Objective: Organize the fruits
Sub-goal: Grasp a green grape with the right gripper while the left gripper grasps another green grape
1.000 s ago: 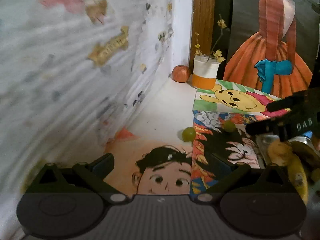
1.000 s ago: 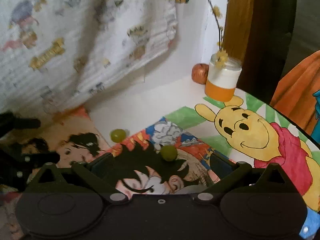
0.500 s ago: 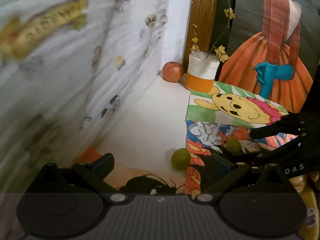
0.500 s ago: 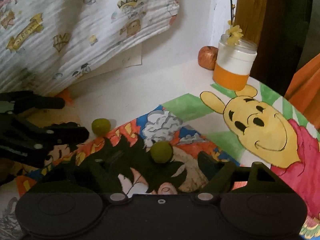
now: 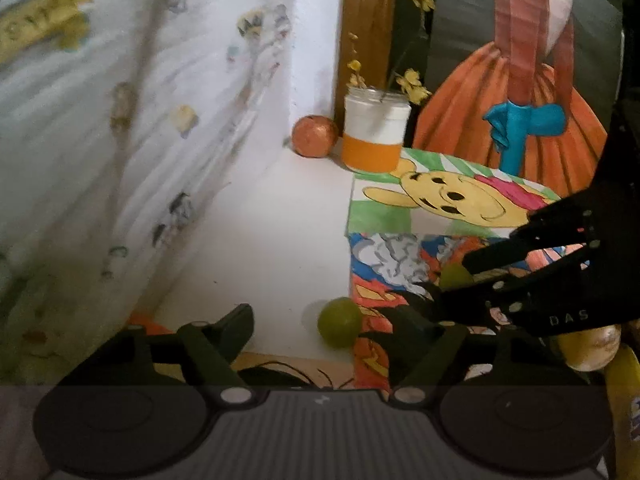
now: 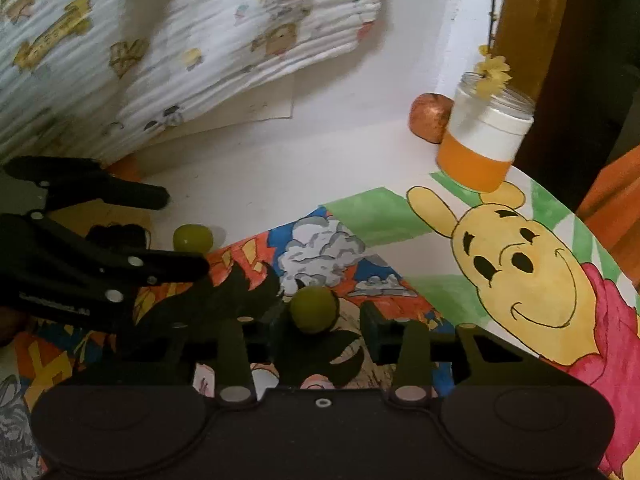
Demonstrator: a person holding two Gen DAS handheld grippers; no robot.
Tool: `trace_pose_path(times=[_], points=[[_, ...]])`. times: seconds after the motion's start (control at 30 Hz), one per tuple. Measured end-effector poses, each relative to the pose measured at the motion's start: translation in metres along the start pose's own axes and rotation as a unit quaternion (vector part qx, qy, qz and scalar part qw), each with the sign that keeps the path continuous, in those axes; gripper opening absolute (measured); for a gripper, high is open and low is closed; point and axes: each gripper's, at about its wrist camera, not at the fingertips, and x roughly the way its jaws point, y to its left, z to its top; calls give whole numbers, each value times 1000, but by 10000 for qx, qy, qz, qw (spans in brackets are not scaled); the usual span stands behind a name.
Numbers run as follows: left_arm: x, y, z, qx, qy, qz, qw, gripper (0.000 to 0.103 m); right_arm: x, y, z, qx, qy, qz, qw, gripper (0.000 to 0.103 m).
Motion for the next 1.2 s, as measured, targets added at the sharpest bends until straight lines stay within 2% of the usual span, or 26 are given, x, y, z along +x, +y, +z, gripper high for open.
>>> trace_pose_path(times=[0.27,0.5,0.83,1.2], points=[[4,-2,0,87,116,-190,9997,62,2,-2,1,-1,11,84,10000,34],[4,-5,0,139,142,-125,9997,59,2,-1,2,2,5,123,9999,27],[5,-5,0,142,123,-147,9997,38,1,0,1,7,-4,117,9999,26],[5,-1,0,61,115,-151,9998,30,1,0,1,16,-15,115,9999,26]])
